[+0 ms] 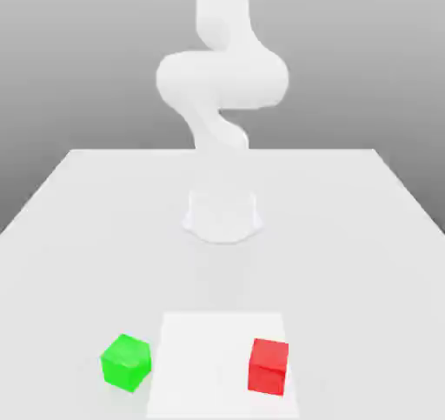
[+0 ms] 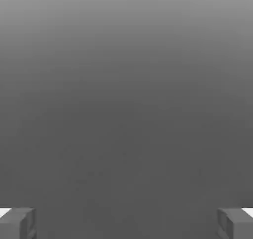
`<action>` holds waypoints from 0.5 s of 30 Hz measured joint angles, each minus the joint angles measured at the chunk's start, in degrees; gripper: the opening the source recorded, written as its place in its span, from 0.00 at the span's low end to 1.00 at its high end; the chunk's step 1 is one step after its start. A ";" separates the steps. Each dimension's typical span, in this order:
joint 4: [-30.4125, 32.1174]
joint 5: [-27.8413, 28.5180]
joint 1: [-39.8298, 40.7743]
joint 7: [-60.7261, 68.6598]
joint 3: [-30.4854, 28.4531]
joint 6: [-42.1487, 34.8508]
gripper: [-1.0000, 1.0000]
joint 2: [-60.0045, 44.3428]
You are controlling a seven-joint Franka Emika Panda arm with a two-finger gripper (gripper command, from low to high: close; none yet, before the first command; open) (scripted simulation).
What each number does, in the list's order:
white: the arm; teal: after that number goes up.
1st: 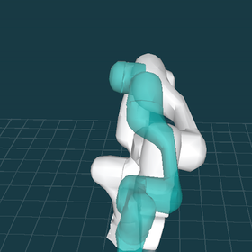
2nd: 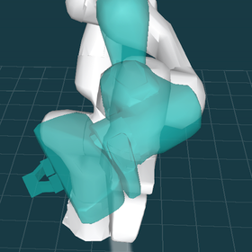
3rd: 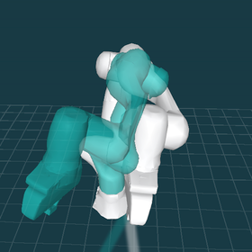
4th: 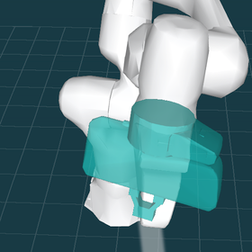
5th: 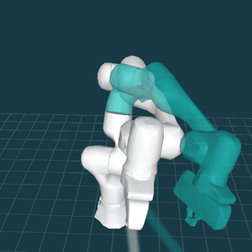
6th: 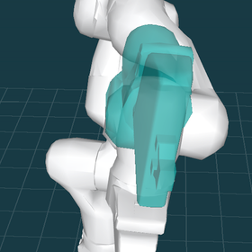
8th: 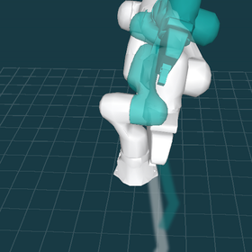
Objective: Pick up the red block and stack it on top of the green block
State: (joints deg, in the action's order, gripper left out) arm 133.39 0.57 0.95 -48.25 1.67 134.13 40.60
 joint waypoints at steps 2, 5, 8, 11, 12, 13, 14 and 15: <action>1.36 0.53 0.75 -2.08 1.36 1.99 0.50 -4.43; 3.30 1.36 1.71 -5.08 3.20 4.82 0.50 -10.75; 5.21 2.26 2.45 -8.12 4.80 7.62 0.50 -17.01; 7.13 3.16 2.98 -11.14 6.17 10.41 0.50 -23.26; 7.76 3.46 3.06 -12.15 6.52 11.34 0.50 -25.35; 8.40 3.72 3.15 -13.14 6.88 12.27 0.50 -27.43; 9.04 3.96 3.19 -14.10 7.19 13.21 0.50 -29.51; 9.68 4.17 3.17 -15.05 7.44 14.14 0.50 -31.59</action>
State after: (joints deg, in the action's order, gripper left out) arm 143.07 4.74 4.12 -63.30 9.11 148.27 9.01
